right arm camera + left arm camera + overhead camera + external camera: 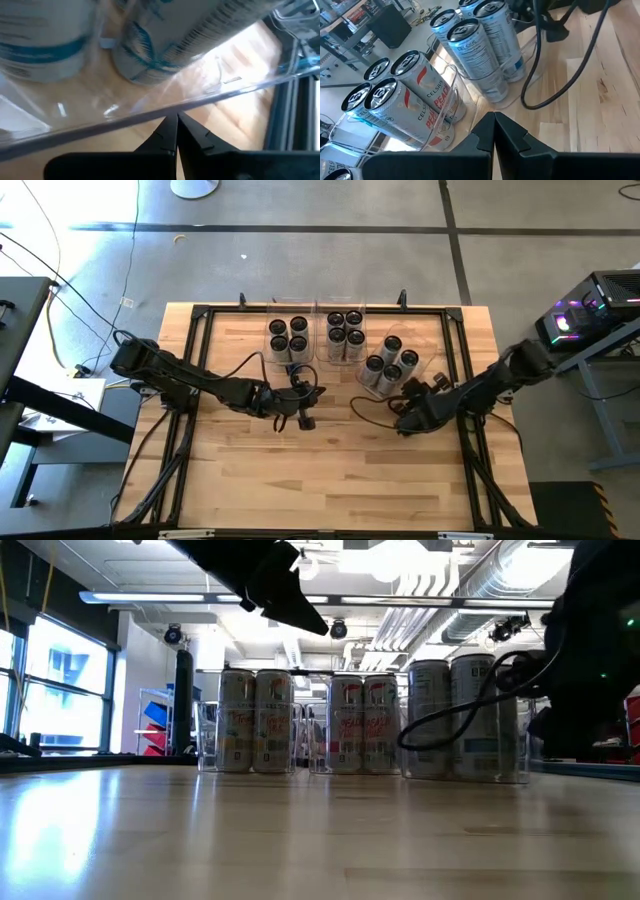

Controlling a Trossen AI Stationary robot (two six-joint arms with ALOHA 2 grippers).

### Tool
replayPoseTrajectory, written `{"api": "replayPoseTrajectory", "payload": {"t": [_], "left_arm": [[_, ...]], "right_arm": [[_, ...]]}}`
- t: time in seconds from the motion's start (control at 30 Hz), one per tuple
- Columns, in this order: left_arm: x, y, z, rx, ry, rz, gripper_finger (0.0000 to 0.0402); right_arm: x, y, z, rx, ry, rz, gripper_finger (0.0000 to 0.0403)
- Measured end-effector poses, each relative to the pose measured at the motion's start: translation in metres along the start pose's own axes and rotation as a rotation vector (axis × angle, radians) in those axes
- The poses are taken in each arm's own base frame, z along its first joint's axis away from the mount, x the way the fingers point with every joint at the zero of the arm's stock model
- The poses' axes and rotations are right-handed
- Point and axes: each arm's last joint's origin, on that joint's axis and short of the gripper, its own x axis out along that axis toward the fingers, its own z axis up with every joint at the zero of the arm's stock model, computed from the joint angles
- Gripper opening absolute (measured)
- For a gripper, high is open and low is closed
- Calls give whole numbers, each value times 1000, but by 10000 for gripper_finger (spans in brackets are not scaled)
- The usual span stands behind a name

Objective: Sort soda cans
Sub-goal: Adjust all the transparent bins to the top of the table

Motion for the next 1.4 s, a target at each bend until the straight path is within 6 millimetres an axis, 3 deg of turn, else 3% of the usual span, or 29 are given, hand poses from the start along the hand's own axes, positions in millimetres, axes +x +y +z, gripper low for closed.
{"api": "replayPoseTrajectory", "payload": {"t": [0.73,0.93,1.2,1.4], "left_arm": [[-15,-21,0,46,-15,-63,0],[-21,-23,-3,49,17,-44,0],[-41,-16,-4,18,61,23,0],[-68,-4,-17,-51,147,204,0]], "right_arm": [[30,-5,25,-177,-63,-157,0],[45,-5,24,-169,-85,-142,0],[55,-2,33,-187,-91,-104,0],[51,-7,28,-108,-68,-114,0]]}}
